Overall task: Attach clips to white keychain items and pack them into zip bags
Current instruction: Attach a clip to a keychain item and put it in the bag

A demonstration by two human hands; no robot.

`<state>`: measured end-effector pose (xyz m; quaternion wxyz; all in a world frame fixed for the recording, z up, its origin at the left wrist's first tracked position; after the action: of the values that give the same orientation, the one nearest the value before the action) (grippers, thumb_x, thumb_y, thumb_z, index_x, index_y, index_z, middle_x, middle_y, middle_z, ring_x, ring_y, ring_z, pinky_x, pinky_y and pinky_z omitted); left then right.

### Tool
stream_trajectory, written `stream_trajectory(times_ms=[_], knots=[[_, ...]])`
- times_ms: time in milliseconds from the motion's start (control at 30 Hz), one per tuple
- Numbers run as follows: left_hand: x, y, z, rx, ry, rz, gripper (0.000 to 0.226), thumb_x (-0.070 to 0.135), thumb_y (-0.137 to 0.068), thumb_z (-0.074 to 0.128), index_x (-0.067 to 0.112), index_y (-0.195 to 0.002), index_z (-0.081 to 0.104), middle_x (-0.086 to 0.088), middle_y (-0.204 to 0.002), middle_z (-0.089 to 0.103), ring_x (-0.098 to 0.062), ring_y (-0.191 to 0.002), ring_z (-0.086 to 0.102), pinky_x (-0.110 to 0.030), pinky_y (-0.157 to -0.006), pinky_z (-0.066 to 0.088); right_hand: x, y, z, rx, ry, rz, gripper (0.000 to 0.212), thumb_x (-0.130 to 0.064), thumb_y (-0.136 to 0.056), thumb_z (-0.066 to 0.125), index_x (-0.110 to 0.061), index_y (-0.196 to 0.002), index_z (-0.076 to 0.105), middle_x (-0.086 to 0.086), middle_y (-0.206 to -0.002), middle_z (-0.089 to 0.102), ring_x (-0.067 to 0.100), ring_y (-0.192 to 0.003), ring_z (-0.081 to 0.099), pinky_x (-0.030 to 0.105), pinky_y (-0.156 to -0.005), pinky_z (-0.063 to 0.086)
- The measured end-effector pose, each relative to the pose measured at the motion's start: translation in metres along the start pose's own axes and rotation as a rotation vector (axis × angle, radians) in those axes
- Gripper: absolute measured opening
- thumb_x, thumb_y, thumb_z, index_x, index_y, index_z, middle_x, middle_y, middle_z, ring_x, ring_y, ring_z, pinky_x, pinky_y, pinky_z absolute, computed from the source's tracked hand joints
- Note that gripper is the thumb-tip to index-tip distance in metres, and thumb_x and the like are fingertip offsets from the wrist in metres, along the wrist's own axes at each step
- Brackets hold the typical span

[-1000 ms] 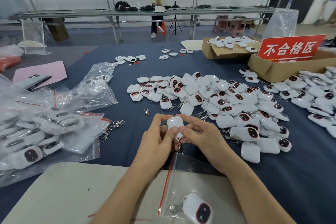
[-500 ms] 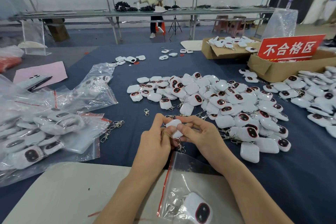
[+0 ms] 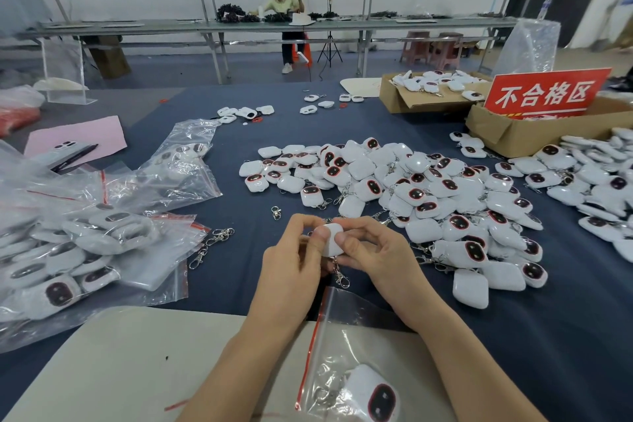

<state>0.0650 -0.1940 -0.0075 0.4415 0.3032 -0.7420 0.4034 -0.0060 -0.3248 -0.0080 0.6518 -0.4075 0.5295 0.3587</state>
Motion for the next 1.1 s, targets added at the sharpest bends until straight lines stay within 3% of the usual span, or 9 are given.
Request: stream_trajectory(times_ms=[67,167,367,500,633,767,900,1100], knots=[[0.001,0.000,0.004,-0.057,-0.018,0.013,0.018,0.033,-0.101,0.059,0.045,-0.115,0.058,0.014,-0.088,0.071,-0.007,-0.079,0.070,-0.016,-0.069,0.052,0.002,-0.001,-0.003,0.028,-0.038,0.011,0.019,-0.012,-0.096,0.066,-0.023,-0.108,0.074,0.010,-0.092,0.074,0.019,-0.092,0.074,0.026,-0.076,0.060],[-0.003,-0.001,0.006,-0.096,-0.008,-0.011,0.033,0.025,-0.100,0.062,0.042,-0.127,0.057,0.007,-0.093,0.068,-0.009,-0.084,0.065,-0.017,-0.074,0.051,0.004,-0.001,-0.003,0.035,-0.039,0.023,0.019,-0.011,-0.096,0.065,-0.024,-0.109,0.073,0.007,-0.088,0.074,0.018,-0.090,0.074,0.025,-0.075,0.060],[-0.002,-0.004,0.002,-0.058,-0.026,-0.021,0.020,0.032,-0.100,0.060,0.051,-0.109,0.059,0.014,-0.074,0.062,0.001,-0.059,0.050,-0.010,-0.058,0.041,0.004,-0.001,-0.002,-0.062,-0.006,0.048,0.039,-0.006,-0.093,0.069,-0.024,-0.127,0.066,0.007,-0.096,0.075,0.017,-0.094,0.073,0.026,-0.084,0.058],[-0.004,-0.003,0.002,-0.124,0.076,-0.044,0.009,0.035,-0.100,0.062,0.042,-0.103,0.063,0.009,-0.073,0.061,-0.004,-0.067,0.057,-0.015,-0.062,0.045,0.002,-0.001,-0.003,-0.057,-0.019,0.041,0.035,-0.005,-0.092,0.070,-0.029,-0.117,0.073,0.001,-0.085,0.072,0.016,-0.088,0.073,0.025,-0.083,0.058],[0.002,-0.001,0.002,-0.155,0.167,-0.048,0.006,0.032,-0.100,0.063,0.036,-0.103,0.064,-0.003,-0.078,0.063,-0.027,-0.079,0.065,-0.037,-0.072,0.054,0.001,0.001,-0.004,-0.039,-0.063,0.044,0.032,-0.006,-0.091,0.070,-0.034,-0.104,0.077,0.000,-0.083,0.072,0.012,-0.086,0.072,0.023,-0.079,0.059],[0.005,0.000,0.002,-0.149,0.215,-0.056,0.009,0.026,-0.099,0.064,0.034,-0.102,0.067,-0.006,-0.081,0.066,-0.018,-0.074,0.068,-0.026,-0.068,0.057,-0.001,0.003,-0.003,-0.036,-0.084,0.036,0.026,-0.010,-0.088,0.072,-0.033,-0.101,0.078,0.010,-0.092,0.073,0.012,-0.091,0.072,0.023,-0.079,0.058],[0.007,0.001,0.001,-0.139,0.214,-0.051,0.007,0.026,-0.099,0.064,0.031,-0.102,0.068,-0.005,-0.082,0.068,-0.023,-0.076,0.069,-0.031,-0.071,0.061,-0.002,0.004,-0.002,-0.043,-0.098,0.035,0.023,-0.024,-0.079,0.076,-0.032,-0.101,0.078,0.003,-0.091,0.076,0.010,-0.090,0.072,0.022,-0.079,0.058],[0.008,0.002,0.002,-0.125,0.199,-0.049,0.009,0.027,-0.100,0.062,0.028,-0.107,0.068,-0.001,-0.079,0.067,-0.028,-0.078,0.068,-0.037,-0.074,0.061,-0.001,0.003,-0.003,-0.023,-0.101,0.034,0.023,-0.026,-0.078,0.076,-0.030,-0.101,0.079,0.003,-0.091,0.075,0.011,-0.090,0.072,0.024,-0.079,0.059]])
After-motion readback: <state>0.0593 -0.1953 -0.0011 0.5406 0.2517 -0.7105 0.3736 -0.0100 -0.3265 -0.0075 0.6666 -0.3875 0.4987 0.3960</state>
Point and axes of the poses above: each hand's wrist, its own y-axis away from the middle knuckle, its own z-axis out of the palm, x = y × z, the point moved 6 cm from there along -y, towards the middle knuckle
